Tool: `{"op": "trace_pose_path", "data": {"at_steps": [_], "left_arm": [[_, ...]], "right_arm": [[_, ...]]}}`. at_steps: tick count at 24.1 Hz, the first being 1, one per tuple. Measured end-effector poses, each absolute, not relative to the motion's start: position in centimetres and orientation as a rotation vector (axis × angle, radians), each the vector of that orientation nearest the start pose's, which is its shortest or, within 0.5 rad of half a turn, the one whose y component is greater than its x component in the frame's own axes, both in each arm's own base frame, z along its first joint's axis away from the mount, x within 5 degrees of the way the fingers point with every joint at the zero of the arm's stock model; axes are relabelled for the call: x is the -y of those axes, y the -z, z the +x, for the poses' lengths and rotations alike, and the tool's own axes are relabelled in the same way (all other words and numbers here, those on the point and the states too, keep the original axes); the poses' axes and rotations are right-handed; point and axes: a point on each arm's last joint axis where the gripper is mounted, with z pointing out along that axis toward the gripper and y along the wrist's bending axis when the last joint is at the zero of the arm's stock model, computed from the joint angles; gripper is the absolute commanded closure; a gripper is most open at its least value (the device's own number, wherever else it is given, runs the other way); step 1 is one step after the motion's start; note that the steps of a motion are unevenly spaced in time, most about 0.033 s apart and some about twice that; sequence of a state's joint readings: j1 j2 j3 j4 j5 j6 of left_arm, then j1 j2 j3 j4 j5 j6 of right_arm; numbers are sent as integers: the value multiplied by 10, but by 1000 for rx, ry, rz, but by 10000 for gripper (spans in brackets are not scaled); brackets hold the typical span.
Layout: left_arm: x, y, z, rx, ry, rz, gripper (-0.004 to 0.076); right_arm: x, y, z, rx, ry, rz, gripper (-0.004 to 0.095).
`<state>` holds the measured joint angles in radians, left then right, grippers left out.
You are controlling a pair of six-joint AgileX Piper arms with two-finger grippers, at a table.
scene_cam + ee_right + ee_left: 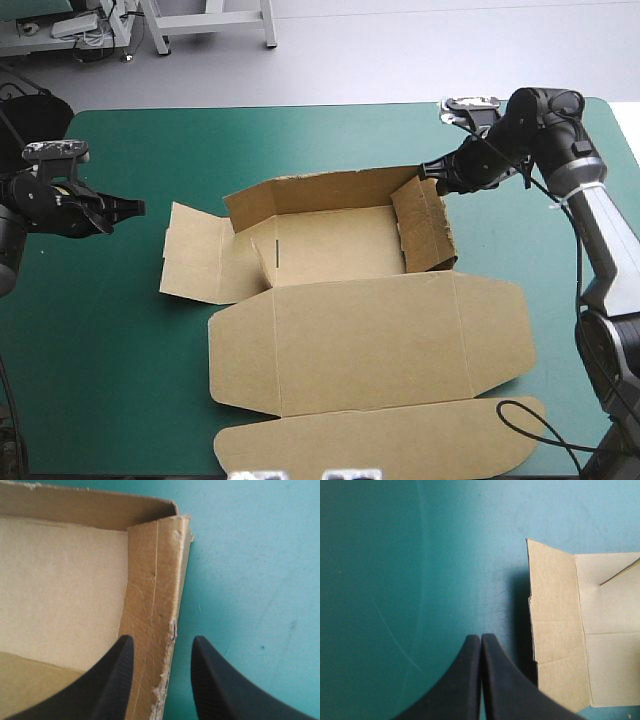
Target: Fold the box
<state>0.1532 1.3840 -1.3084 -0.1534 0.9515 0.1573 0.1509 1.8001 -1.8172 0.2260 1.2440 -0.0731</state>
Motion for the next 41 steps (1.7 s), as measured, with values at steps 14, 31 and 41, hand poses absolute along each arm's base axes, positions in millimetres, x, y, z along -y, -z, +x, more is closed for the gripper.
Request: {"op": "trace_pose_path", "data": {"at_steps": [14,31,41], "left_arm": [[-31,-348,298,-2528,127,-78,733],[-30,-346,301,-2524,150,-63,733],[-76,-350,296,-2443,149,-321,732]], "right_arm": [[-86,-296,394,-2809,-407,-473,557],[-96,-239,416,-2905,-555,-436,921],[-98,-275,405,-2805,-609,-434,921]]}}
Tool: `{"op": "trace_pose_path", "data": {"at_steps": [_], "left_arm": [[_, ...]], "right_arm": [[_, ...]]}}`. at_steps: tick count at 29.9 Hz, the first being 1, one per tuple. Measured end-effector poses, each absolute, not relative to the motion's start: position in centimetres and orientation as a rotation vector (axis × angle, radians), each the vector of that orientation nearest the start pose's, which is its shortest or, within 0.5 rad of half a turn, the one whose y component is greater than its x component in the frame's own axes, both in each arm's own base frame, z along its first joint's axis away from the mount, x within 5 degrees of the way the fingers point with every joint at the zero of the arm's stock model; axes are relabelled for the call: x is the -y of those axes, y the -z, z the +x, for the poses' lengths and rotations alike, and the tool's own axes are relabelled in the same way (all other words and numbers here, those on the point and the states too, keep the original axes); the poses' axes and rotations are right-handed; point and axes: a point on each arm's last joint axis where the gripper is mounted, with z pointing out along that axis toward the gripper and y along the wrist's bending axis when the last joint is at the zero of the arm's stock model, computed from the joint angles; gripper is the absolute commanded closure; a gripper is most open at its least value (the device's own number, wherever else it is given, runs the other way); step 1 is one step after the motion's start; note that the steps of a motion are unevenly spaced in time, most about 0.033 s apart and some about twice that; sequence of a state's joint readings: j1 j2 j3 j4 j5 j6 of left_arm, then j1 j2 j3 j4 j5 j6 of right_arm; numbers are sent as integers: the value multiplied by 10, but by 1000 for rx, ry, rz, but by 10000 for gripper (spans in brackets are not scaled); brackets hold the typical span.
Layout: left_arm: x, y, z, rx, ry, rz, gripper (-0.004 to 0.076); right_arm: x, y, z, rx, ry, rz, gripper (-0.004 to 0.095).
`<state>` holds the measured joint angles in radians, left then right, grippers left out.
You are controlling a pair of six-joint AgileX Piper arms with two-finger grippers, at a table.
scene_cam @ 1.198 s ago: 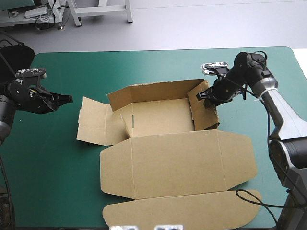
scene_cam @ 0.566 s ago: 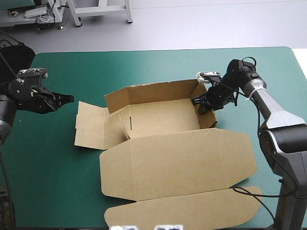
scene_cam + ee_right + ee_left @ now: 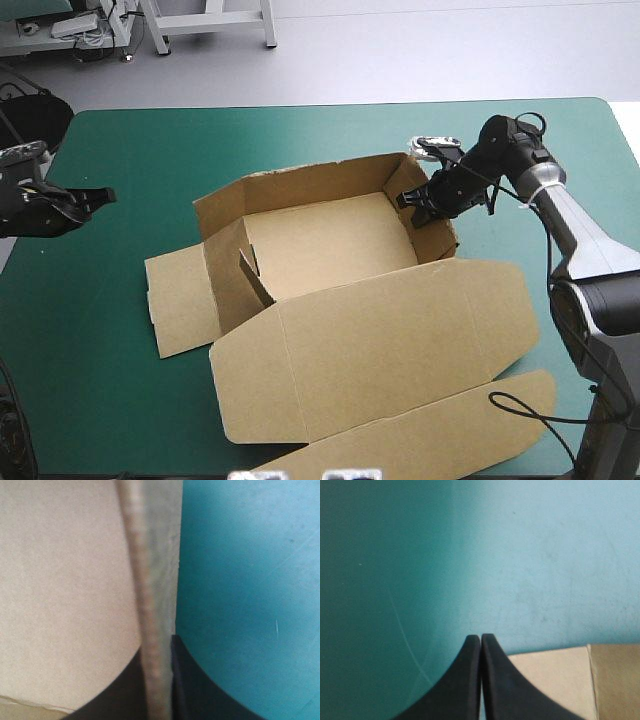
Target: Fold the box
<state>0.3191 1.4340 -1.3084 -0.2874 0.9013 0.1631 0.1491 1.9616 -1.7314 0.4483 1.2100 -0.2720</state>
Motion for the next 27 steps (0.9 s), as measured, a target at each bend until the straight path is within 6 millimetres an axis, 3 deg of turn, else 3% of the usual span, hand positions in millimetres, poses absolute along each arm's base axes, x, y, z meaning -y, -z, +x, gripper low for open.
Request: {"op": "trace_pose_path", "data": {"at_steps": [8,11,17,21,27], "left_arm": [[-137,-357,275,-2285,259,-549,732],[-150,-361,268,-2217,324,-579,733],[-152,-357,274,-2179,499,-539,733],[-149,-345,287,-2164,710,-513,733],[-139,-343,309,-1965,1100,-515,733]], "right_arm": [[-91,-335,388,-2652,-719,-367,921],[-82,-355,383,-2579,-809,-305,921],[-66,-392,371,-2431,-948,-221,921],[-62,-411,362,-2350,-1011,-214,921],[-64,-422,355,-2307,-1051,-240,921]]}}
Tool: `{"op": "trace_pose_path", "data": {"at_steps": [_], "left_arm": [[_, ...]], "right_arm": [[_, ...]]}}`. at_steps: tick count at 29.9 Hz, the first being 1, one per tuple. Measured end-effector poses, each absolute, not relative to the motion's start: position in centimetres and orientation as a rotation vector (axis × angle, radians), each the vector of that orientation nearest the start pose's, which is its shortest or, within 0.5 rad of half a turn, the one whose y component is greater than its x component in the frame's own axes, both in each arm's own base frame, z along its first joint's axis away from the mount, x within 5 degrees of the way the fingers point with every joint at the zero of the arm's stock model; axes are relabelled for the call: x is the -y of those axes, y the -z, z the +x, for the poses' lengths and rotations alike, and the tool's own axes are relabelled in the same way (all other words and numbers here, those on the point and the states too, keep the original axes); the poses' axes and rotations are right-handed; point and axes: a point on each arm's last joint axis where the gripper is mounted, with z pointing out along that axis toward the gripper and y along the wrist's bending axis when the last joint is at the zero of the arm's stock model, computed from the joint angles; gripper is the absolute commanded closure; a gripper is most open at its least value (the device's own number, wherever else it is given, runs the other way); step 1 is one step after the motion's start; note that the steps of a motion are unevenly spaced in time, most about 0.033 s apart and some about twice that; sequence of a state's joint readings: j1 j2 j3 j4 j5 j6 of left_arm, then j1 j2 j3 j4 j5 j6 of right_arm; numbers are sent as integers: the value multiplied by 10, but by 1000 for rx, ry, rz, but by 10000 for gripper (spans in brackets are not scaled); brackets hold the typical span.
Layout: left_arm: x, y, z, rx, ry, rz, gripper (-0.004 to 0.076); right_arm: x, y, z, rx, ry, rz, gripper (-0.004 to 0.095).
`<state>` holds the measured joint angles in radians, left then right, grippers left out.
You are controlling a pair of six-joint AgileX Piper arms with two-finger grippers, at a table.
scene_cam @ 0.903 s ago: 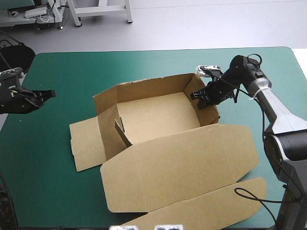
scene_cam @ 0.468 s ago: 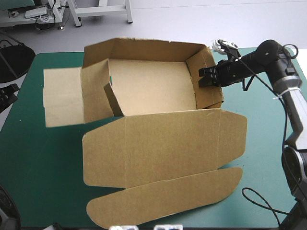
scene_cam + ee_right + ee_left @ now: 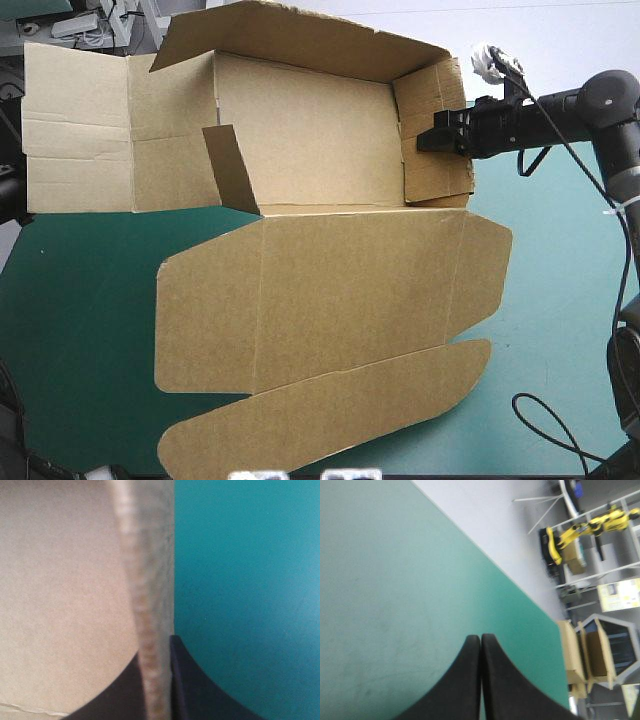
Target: Fold the box
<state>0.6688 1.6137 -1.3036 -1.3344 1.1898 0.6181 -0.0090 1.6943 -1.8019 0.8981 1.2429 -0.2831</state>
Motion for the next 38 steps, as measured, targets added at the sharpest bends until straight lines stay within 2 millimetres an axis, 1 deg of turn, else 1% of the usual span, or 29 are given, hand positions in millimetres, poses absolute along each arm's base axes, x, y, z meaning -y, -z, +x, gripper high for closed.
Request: {"op": "trace_pose_path", "data": {"at_steps": [2,4,9,13,16,21,30,38], "left_arm": [[-131,-346,314,-1927,1153,-503,733],[-118,-352,318,-1907,1199,-470,733],[-74,-369,325,-1862,1328,-353,733],[-46,-385,323,-1810,1409,-267,733],[-31,-395,318,-1790,1439,-208,733],[-16,-407,309,-1777,1452,-143,733],[-7,-428,288,-1741,1416,-66,733],[0,-446,267,-1706,1380,3,733]], "right_arm": [[-64,-422,354,-2302,-1050,-250,921],[-64,-422,354,-2301,-1049,-254,921],[-65,-422,355,-2294,-1047,-262,921],[-64,-422,355,-2285,-1040,-261,921],[-64,-423,356,-2278,-1033,-266,921],[-64,-424,358,-2256,-1017,-261,921],[-61,-424,362,-2229,-951,-256,921],[-68,-424,365,-2203,-893,-266,921]]}}
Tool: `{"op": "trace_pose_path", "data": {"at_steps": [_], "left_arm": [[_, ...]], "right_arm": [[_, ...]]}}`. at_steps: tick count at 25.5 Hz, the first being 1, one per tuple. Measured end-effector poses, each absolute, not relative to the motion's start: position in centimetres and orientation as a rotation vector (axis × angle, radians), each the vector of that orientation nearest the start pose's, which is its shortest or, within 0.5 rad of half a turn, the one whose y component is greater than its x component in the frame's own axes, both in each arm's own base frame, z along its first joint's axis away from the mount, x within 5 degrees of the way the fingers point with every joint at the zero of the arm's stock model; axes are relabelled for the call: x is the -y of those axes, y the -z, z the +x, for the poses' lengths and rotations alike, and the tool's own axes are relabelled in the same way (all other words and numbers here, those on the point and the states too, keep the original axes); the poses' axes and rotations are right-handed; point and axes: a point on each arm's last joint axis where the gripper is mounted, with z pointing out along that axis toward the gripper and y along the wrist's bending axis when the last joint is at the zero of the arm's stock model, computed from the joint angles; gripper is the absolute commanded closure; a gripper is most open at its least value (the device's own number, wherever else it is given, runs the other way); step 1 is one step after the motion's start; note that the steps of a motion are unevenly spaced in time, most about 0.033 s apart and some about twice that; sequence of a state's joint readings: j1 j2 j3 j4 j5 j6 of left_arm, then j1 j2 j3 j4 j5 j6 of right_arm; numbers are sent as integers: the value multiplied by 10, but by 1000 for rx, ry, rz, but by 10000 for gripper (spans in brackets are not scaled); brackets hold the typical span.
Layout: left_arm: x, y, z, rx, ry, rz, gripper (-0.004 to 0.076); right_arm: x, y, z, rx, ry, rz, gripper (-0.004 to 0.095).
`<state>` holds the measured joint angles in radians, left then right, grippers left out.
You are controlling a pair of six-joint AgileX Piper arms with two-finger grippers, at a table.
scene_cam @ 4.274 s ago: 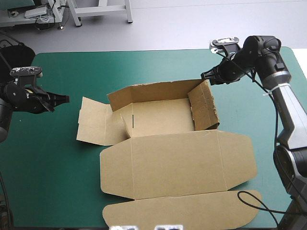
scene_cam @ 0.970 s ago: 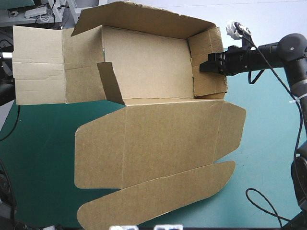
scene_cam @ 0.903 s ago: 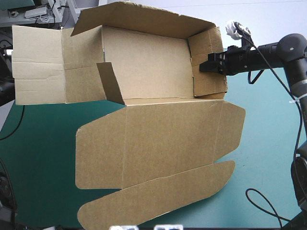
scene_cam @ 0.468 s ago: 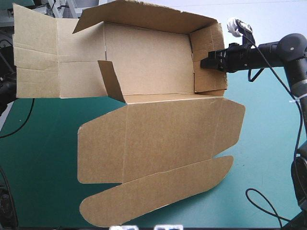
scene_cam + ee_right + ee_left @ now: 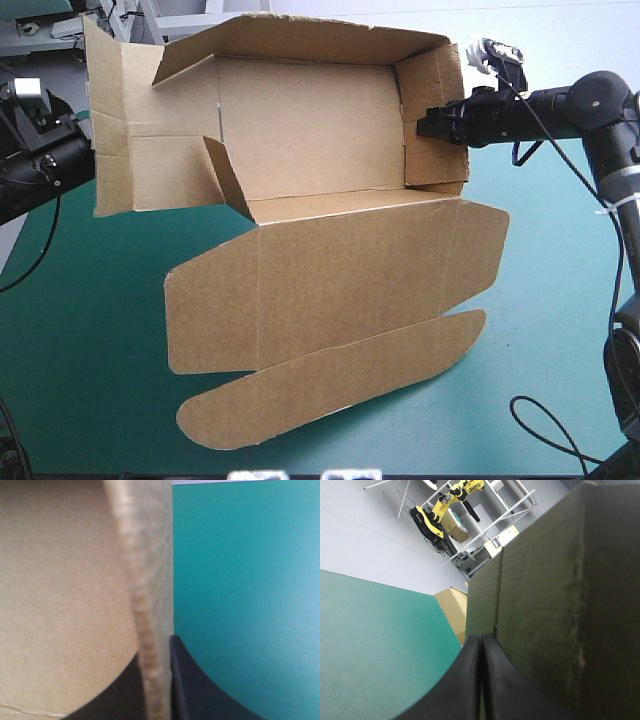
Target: Fold the box
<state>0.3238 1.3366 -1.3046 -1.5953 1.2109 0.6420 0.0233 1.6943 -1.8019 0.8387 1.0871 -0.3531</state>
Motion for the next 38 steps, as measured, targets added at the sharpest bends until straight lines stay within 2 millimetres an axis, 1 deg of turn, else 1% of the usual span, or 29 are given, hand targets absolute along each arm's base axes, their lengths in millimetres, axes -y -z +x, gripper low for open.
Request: {"op": "trace_pose_path", "data": {"at_steps": [9,14,18,21,32,38], "left_arm": [[7,-459,246,-1709,1313,71,733],[10,-459,239,-1746,1272,90,733],[10,-459,236,-1770,1246,97,733],[10,-457,235,-1795,1215,108,733],[11,-454,232,-1848,1179,117,733],[11,-452,232,-1867,1164,120,733]], "right_arm": [[-70,-425,367,-2175,-873,-266,921],[-82,-424,367,-2172,-838,-308,921],[-92,-420,370,-2170,-845,-321,921],[-96,-414,375,-2180,-850,-321,921],[-98,-402,388,-2185,-845,-292,921],[-119,-392,392,-2192,-861,-330,921]]}}
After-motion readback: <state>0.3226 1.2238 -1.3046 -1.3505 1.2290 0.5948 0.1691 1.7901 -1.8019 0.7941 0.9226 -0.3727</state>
